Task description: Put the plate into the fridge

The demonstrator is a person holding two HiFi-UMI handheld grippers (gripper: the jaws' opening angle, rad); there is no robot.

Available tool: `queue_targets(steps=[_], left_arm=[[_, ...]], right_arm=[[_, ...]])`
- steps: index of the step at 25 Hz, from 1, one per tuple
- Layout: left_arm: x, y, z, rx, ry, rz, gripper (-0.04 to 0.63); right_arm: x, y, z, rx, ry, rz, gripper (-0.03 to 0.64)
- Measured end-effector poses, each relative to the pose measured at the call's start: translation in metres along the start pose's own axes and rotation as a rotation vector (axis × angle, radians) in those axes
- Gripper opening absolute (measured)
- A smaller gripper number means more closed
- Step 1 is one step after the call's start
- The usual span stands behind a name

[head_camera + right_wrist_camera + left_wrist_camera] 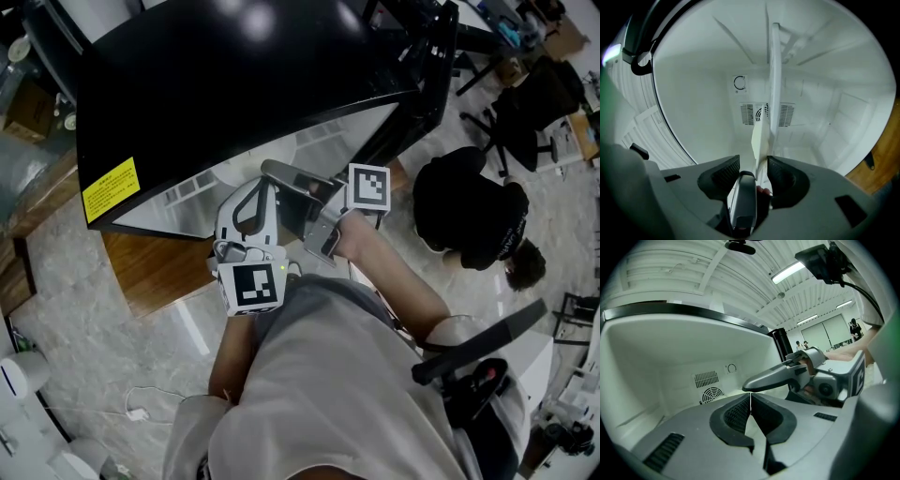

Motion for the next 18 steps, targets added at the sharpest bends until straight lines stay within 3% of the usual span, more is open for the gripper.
queue_targets(steps=[8, 13, 15, 18], left_arm=[[-0.001, 0.016, -0.007, 0.052, -0.019, 0.014, 0.021], [-0.004, 0.023, -0.011, 0.072, -0.020, 0.032, 0.021], [-0.004, 0.025, -0.012, 0.077, -0.019, 0.040, 0.021], [-0.005, 0.028, -0.013, 0.081, -0.021, 0.047, 0.020]], right_arm=[[-0.010, 0.007, 0.004, 0.068, 0.053, -0.027, 0.183], [-0.011, 0.006, 0.010, 0.055, 0.067, -0.005, 0.183], [-0.012, 0.007, 0.013, 0.036, 0.085, 0.049, 0.183], [-0.018, 0.010, 0.018, -0.020, 0.116, 0.247, 0.176]])
Point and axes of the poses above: the fingertips, and each gripper's own axes: z backward along the fingers, y to its left, x out of its top, the point moved 5 cm from there along z, backward along the fingers, and after that the axes turned 5 degrees about -x, right-handed, at the moved point
